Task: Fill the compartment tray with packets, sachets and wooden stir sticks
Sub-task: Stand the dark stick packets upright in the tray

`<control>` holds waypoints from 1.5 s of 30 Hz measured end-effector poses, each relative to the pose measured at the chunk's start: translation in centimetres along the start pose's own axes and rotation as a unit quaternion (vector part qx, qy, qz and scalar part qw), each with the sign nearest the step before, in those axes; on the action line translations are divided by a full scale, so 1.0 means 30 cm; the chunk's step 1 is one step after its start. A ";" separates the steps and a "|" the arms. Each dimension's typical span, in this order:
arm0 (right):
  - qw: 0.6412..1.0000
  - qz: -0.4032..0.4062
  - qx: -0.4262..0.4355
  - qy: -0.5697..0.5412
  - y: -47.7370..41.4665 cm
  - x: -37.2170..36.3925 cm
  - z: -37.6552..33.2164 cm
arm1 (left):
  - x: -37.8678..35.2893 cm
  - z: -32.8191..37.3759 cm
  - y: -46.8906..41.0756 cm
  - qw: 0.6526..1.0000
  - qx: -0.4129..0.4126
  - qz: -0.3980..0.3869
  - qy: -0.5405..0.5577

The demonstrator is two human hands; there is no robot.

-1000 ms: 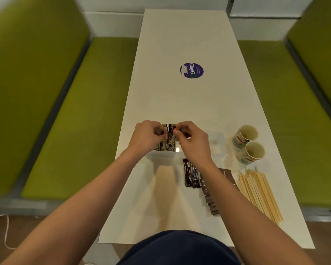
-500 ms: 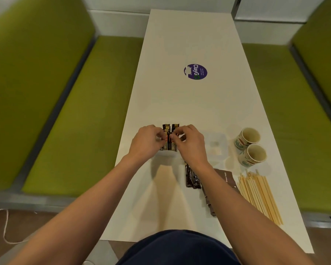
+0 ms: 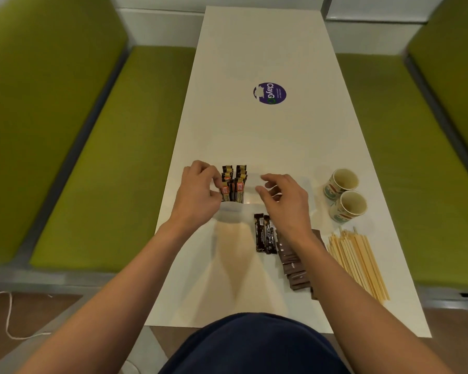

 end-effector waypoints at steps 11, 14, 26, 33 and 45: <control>0.927 -0.193 0.010 0.322 0.178 -0.047 0.158 | -0.413 0.074 0.269 0.986 -0.046 -0.149 -0.058; 0.913 -0.201 0.025 0.354 0.187 -0.075 0.159 | -0.414 0.045 0.279 0.984 -0.031 -0.139 -0.106; 0.926 -0.246 0.011 0.288 0.153 -0.161 0.103 | -0.297 -0.074 0.241 0.969 0.073 -0.143 -0.189; 0.911 -0.260 0.002 0.319 0.154 -0.198 0.111 | -0.151 -0.042 0.200 0.984 0.065 -0.112 -0.126; 0.988 -0.090 -0.081 -0.095 0.082 0.040 -0.052 | 0.039 0.013 -0.026 0.995 0.053 -0.014 0.079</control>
Point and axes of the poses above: each hand's wrist, its own y-axis away from the middle knuckle, its own x-axis out of the back of the hand, z = x × y, the point moved 9 cm from there along -y, towards the middle knuckle, and after that the axes turned 3 degrees about y, right-handed, at the moved point
